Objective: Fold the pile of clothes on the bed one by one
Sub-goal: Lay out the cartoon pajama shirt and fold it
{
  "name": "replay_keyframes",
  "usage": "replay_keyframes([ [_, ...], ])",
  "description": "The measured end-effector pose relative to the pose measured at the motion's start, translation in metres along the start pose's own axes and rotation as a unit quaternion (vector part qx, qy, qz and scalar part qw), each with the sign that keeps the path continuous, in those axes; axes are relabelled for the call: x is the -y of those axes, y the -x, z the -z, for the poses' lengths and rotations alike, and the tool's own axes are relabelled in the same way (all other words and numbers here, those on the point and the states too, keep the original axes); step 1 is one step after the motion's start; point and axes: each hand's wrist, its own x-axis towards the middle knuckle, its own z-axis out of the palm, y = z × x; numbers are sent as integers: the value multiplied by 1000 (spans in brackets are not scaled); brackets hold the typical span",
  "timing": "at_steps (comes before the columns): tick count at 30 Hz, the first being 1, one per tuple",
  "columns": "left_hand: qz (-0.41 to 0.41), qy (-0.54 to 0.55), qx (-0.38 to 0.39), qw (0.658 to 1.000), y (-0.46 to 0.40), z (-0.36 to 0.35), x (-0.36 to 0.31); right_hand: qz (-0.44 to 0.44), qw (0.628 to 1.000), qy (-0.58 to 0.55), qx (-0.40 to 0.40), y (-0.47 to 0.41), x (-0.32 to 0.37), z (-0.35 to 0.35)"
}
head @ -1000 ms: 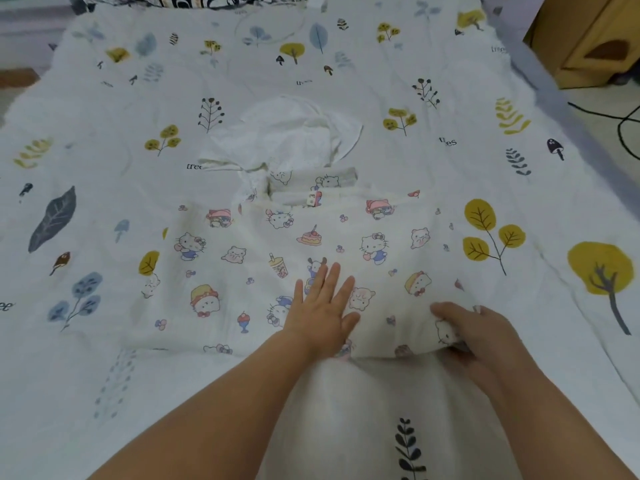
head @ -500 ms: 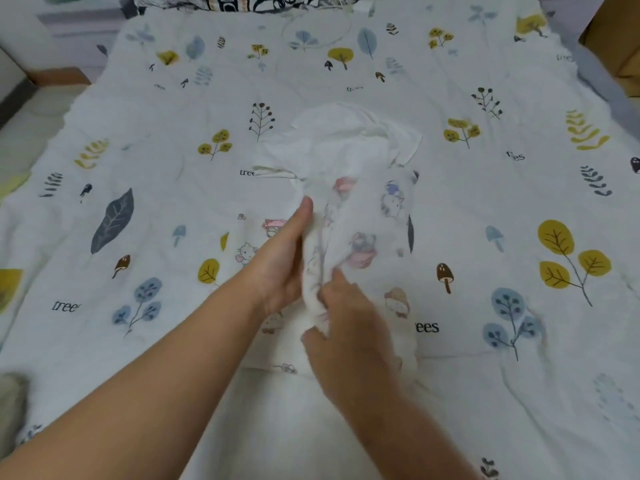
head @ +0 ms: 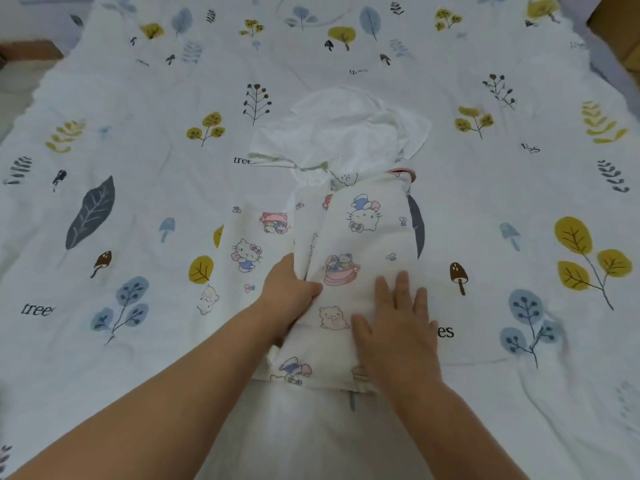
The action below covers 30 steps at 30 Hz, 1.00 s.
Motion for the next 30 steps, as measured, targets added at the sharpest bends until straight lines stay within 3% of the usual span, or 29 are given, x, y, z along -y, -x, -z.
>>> replay_keyframes([
  [3,-43,-18,-29,999,3,3,-4,12,1000,-13,-1,3,5,-4],
  [8,-163,-32,-145,975,14,37,-7,72,995,-40,-64,12,28,-2],
  [11,-117,-75,-181,974,4,62,21,92,992,15,-86,8,47,-30],
  [16,7,-156,-175,972,-10,70,60,150,984,64,-65,-1,56,-72],
  [18,-28,-224,-226,948,-8,67,55,149,985,70,-59,-3,59,-76],
  [21,-211,-354,-275,868,-9,59,40,128,986,45,-98,-7,68,-60],
  [23,-293,-432,-233,820,-19,53,37,112,985,30,-129,-18,72,-40],
  [24,-299,-464,-188,812,-27,51,37,112,983,41,-137,-28,70,-32],
  [27,-254,-523,-77,810,-57,51,48,84,991,83,-57,-60,55,-27],
  [30,-205,-524,-50,825,-79,52,65,73,994,78,-12,-78,48,-41],
])
